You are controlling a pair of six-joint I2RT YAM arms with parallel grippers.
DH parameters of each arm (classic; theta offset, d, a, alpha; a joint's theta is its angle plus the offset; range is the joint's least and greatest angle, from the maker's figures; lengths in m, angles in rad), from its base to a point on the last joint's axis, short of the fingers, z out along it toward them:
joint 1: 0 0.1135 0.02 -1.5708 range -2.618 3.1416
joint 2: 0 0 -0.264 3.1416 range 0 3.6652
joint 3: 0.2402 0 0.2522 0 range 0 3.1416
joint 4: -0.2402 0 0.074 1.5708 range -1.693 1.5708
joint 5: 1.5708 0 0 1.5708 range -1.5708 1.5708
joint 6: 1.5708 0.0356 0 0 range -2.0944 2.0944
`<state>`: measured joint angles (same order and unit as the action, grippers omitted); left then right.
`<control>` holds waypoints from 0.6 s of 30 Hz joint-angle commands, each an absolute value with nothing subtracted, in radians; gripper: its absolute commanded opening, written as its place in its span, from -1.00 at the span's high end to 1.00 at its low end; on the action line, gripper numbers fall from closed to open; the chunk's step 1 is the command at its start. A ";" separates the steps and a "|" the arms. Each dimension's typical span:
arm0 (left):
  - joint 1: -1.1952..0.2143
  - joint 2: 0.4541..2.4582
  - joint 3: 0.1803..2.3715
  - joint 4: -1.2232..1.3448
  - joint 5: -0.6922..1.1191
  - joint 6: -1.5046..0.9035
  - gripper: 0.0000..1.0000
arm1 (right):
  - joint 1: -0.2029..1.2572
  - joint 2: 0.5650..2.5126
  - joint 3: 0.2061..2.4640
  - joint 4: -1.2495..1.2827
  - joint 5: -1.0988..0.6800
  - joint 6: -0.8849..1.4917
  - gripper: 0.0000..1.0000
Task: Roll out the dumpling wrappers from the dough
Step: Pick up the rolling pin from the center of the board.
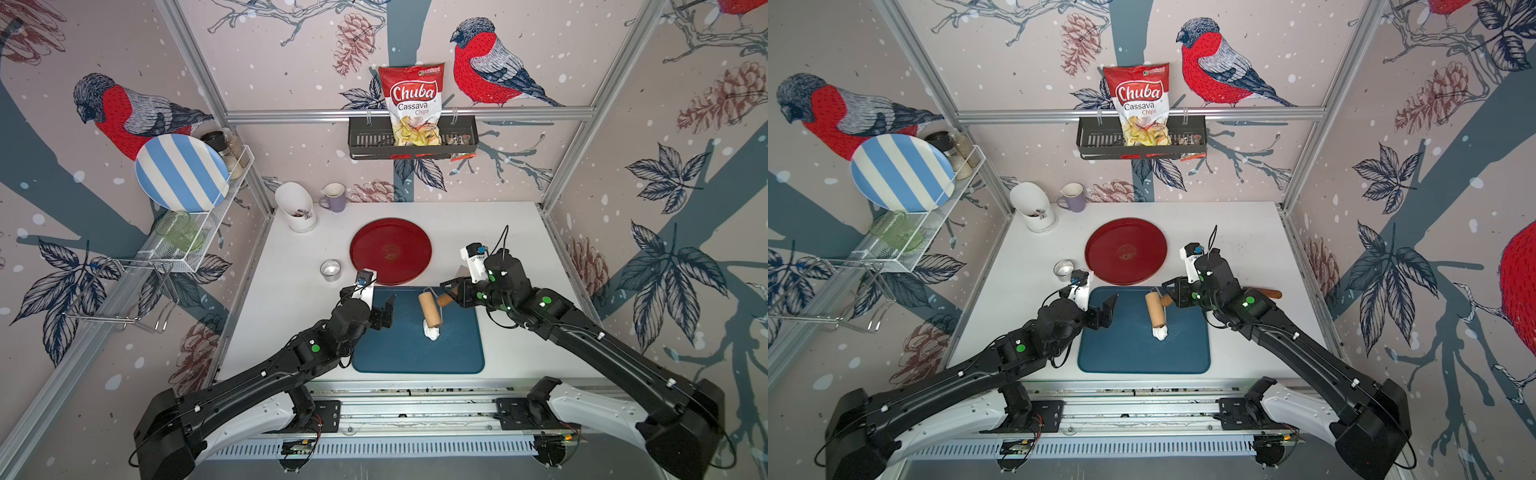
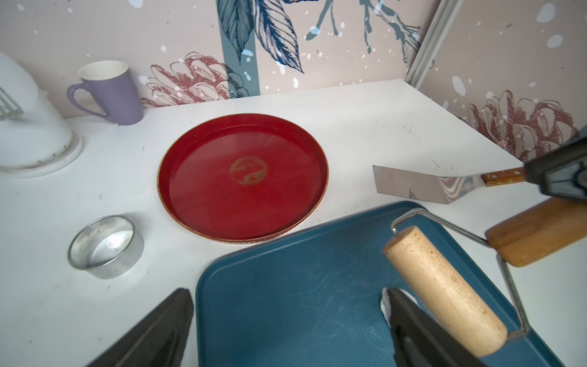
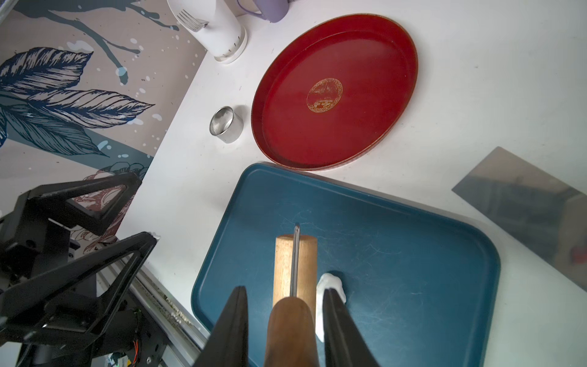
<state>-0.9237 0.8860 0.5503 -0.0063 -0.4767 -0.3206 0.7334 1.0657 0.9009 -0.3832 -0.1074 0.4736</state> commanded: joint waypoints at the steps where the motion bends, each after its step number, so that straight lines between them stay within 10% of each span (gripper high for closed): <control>1: -0.914 0.882 0.555 -0.086 -0.517 -0.458 -0.92 | 0.794 1.071 0.919 -0.398 0.046 0.500 1.00; 18: -0.907 0.805 0.431 0.155 -0.161 -0.251 -0.91 | 0.858 1.120 0.913 -0.267 -0.049 0.592 1.00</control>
<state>-0.9085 0.8204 0.4450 0.0063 -0.2924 -0.3798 0.8776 1.1313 0.9234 -0.3779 0.0574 0.5575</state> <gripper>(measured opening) 0.954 0.297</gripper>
